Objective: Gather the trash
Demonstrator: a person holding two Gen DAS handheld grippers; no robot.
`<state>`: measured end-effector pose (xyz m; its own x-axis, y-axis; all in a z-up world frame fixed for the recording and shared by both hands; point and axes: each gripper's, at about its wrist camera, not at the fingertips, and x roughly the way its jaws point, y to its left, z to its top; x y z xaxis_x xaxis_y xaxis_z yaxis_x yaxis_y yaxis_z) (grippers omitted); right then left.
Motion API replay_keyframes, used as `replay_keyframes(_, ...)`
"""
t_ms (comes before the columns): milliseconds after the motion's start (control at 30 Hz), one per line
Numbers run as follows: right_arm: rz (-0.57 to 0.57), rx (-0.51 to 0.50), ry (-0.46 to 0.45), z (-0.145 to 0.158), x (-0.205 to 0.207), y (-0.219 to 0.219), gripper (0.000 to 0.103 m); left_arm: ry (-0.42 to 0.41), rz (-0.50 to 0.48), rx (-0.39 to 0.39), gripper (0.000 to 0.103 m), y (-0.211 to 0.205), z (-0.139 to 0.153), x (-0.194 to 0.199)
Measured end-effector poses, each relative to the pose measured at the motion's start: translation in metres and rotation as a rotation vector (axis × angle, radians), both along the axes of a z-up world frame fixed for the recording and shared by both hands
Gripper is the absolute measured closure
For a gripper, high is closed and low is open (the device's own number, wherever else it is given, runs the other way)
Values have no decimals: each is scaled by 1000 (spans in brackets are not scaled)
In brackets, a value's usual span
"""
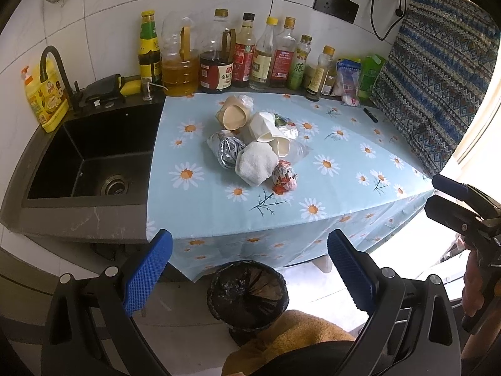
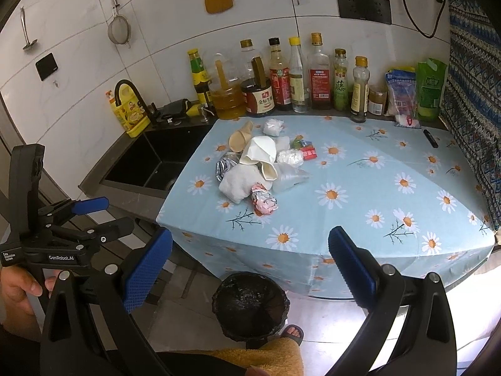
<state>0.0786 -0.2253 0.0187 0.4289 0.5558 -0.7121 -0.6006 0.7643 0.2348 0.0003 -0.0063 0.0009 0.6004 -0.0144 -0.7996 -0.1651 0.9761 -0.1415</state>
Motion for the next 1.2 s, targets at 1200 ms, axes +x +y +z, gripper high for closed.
replay_keyframes(1200, -18, -4, 116, -32, 9, 6, 4, 11, 16, -117, 7, 23, -14, -5)
